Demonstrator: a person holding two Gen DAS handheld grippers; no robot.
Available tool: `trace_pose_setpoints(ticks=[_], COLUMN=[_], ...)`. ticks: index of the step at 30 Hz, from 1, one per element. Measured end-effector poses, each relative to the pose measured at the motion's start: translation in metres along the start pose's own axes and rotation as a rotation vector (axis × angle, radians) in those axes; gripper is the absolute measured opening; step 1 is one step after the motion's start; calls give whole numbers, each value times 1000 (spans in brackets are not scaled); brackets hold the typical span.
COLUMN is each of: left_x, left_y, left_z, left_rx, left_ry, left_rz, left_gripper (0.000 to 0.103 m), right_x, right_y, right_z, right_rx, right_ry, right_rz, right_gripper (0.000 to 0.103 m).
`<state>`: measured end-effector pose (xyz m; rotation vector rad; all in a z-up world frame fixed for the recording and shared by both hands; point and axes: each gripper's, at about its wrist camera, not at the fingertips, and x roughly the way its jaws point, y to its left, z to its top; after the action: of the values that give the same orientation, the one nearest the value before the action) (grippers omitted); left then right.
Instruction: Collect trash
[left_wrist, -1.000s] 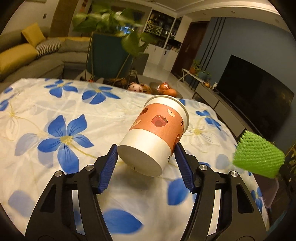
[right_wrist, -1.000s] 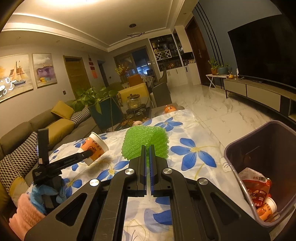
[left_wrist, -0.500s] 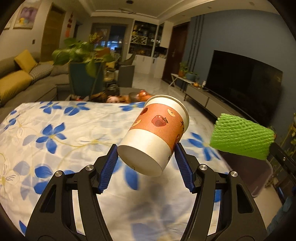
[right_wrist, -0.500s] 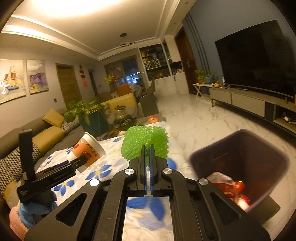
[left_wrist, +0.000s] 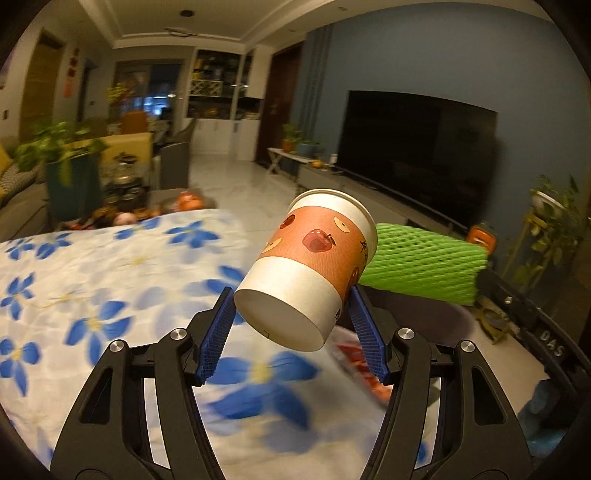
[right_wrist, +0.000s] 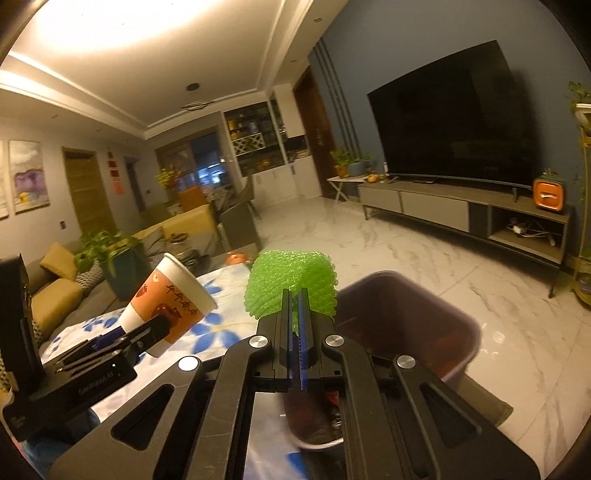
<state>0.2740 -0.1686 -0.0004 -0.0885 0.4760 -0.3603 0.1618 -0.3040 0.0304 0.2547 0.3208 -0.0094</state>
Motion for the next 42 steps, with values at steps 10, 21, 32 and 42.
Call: trace_pose_setpoints(ticks=[10, 21, 32, 42], left_x=[44, 72, 21, -63], left_y=[-45, -47, -11, 27], left_z=[-6, -24, -32, -52], left_rx=[2, -15, -31, -55], left_ry=[5, 71, 19, -34], left_rz=[-135, -183, 39, 279], left_gripper=[63, 69, 94, 97], right_x=[10, 0, -21, -42], right_y=[-24, -40, -2, 35], right_z=[1, -3, -20, -38], right_rx=[29, 95, -52, -158], right_ry=[-15, -18, -3, 5], right_rz=[-36, -69, -161, -154], right_gripper=[12, 45, 89, 97])
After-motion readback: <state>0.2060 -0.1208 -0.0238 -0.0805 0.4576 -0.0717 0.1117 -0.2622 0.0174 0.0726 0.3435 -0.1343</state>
